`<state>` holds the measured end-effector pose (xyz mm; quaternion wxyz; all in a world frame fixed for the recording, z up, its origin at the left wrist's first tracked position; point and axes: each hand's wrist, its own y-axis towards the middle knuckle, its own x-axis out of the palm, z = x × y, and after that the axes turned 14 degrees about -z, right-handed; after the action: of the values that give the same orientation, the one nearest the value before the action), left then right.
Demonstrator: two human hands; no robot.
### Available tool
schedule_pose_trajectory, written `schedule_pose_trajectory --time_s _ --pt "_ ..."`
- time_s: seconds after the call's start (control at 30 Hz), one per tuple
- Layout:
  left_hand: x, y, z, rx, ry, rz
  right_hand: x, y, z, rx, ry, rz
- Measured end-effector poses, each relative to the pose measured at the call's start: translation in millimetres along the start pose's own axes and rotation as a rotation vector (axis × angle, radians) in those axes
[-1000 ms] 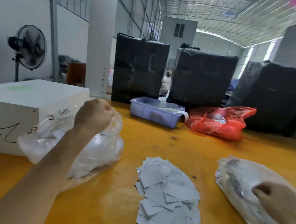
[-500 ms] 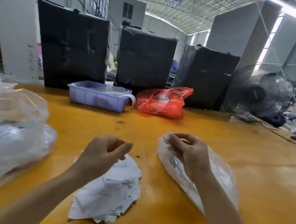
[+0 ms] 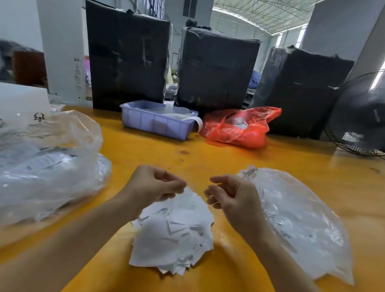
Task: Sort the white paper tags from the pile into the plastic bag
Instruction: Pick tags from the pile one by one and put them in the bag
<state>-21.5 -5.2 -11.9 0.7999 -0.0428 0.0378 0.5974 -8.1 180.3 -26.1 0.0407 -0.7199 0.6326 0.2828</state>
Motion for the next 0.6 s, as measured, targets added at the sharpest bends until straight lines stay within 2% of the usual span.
schedule_pose_trajectory --time_s 0.1,0.2,0.3,0.37,0.6 --pt "-14 2 2 0.008 -0.085 0.083 2 -4 4 -0.064 -0.326 -0.115" --pt "-18 2 1 0.021 -0.172 0.096 14 -8 2 -0.129 -0.435 -0.325" --pt "-17 3 -1 0.031 -0.171 0.100 23 -7 1 -0.134 -0.629 -0.430" --pt "-16 3 -2 0.036 -0.156 0.081 24 -8 0 -0.154 -0.682 -0.433" --pt "-9 6 -7 0.033 -0.172 0.053 29 -9 5 -0.122 -0.542 -0.320"
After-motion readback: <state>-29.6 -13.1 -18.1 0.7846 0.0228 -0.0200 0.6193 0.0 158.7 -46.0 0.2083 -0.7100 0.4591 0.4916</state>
